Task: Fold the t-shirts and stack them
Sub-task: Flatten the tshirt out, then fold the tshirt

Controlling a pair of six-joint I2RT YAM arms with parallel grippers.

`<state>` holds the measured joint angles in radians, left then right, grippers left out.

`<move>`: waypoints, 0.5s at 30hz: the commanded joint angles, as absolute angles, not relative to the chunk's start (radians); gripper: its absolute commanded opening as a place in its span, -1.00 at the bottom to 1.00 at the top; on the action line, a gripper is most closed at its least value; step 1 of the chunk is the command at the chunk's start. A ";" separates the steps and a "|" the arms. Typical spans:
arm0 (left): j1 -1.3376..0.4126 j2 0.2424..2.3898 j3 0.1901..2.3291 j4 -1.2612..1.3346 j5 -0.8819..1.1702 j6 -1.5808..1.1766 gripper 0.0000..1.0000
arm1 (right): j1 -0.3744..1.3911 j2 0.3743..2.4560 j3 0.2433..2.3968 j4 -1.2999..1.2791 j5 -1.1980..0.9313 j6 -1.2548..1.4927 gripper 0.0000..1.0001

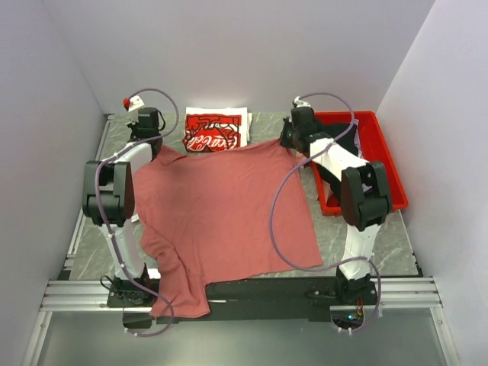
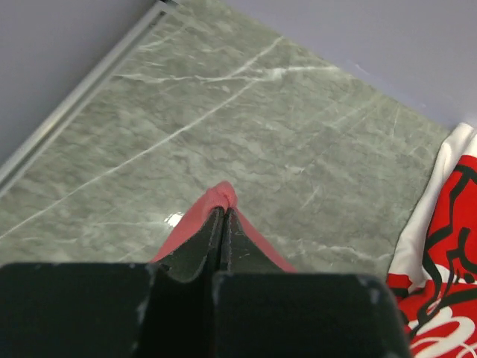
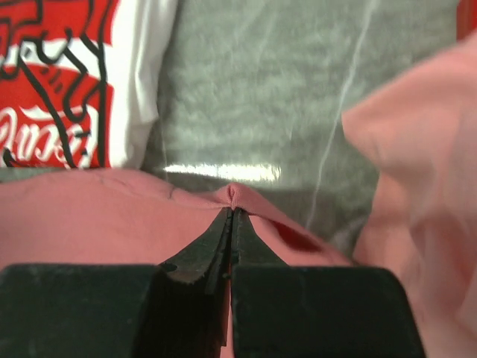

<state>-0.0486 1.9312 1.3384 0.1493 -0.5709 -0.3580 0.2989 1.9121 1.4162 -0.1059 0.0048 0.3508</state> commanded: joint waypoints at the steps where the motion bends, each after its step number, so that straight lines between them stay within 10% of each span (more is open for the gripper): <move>1: -0.045 1.940 1.465 0.221 -0.518 -0.365 -0.99 | 0.284 1.933 1.554 -0.068 -0.058 0.353 -1.00; 15: -0.021 1.890 1.411 0.121 -0.518 -0.466 -0.99 | 0.253 1.968 1.640 -0.155 -0.115 0.302 -1.00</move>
